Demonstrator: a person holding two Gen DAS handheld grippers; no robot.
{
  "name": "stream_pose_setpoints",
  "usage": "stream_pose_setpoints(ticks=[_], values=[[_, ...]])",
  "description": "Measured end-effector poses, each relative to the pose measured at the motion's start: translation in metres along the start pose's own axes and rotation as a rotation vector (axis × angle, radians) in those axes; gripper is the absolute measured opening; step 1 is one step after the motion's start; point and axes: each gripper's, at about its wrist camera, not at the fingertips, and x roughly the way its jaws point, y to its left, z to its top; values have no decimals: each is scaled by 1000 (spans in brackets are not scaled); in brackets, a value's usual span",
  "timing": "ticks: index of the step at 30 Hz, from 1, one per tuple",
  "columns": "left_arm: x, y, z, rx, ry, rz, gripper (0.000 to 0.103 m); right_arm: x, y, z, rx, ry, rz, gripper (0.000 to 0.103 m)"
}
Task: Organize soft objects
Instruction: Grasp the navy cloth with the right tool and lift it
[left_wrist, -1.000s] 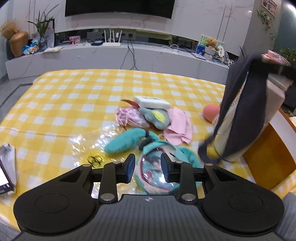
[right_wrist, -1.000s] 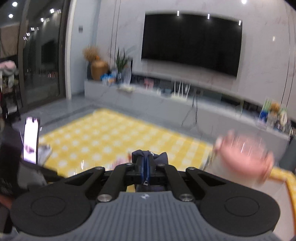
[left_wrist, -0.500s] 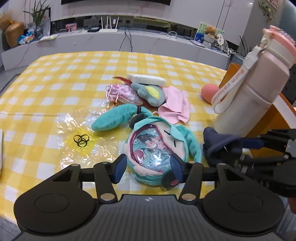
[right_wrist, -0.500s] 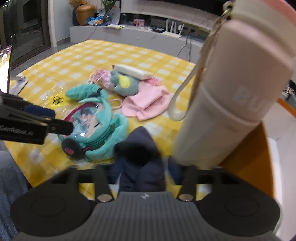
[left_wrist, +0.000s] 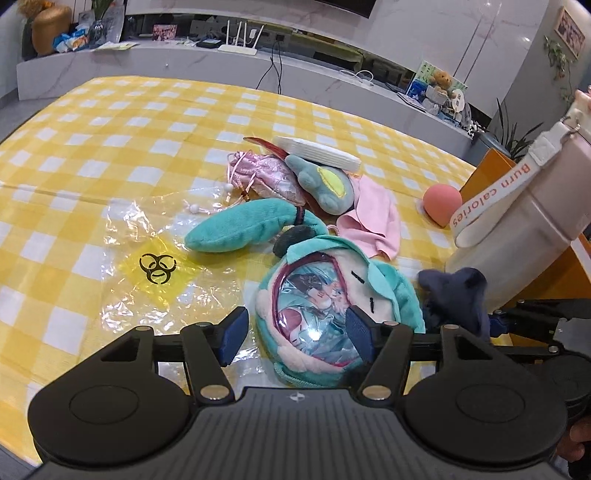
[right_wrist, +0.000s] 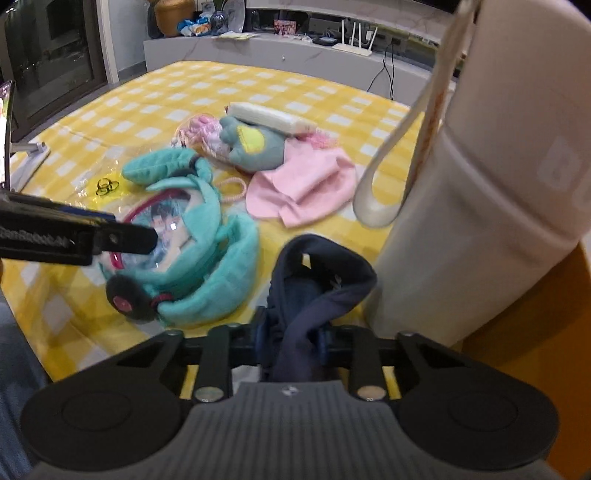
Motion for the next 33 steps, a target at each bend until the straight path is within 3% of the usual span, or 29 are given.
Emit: stream_pose_setpoints(ticks=[3,5,9,16,20,23,28,29,33], values=[[4,-1,3,3,3,-9,71,-18,11,13,-43,-100,33,19],[7,0,5,-15,9,-17,71,-19,18,20,-52,-119,77,19],[15,2,9,-41,25,-37,71,3,21,22,-16,-62,96,20],[13,-2,15,-60,46,-43,64,10,19,17,9,-53,111,20],[-7,-4,17,-101,-25,-125,63,16,4,13,86,-28,138,20],[-10,-1,16,-163,-29,-168,63,20,-1,11,116,-13,132,20],[11,11,10,-293,63,-118,60,22,8,11,39,-15,90,19],[13,11,7,-299,51,-110,59,22,9,11,34,-16,86,19],[16,-3,10,-193,48,-30,59,22,9,10,22,-21,83,19]])
